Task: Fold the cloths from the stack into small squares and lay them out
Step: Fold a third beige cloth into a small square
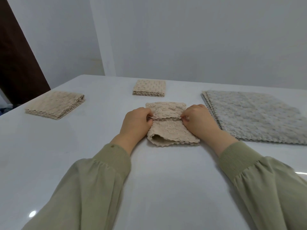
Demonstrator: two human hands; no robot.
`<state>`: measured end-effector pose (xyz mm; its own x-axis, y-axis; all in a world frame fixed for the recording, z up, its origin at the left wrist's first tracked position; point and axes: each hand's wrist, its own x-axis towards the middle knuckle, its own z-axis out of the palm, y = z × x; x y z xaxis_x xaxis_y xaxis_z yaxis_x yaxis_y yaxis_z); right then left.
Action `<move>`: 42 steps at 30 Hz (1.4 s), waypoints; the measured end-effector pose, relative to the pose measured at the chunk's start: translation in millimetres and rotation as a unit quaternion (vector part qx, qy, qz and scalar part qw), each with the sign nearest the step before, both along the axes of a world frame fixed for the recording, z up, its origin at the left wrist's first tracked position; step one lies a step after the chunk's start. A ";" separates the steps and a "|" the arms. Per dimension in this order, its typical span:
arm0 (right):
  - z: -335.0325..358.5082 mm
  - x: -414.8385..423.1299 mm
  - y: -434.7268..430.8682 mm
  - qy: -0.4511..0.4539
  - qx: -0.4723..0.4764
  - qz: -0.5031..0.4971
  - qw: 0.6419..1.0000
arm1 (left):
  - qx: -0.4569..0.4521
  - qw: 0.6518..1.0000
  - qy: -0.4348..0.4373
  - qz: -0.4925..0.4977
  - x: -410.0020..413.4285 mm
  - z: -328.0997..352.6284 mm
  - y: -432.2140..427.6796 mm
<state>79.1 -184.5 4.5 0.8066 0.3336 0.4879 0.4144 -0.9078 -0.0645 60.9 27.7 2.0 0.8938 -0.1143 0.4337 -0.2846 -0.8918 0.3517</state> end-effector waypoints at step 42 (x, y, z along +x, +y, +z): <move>-3.1 -34.5 5.1 -0.102 0.099 0.081 0.987 | 0.061 0.979 -0.168 -0.095 -39.1 2.9 24.2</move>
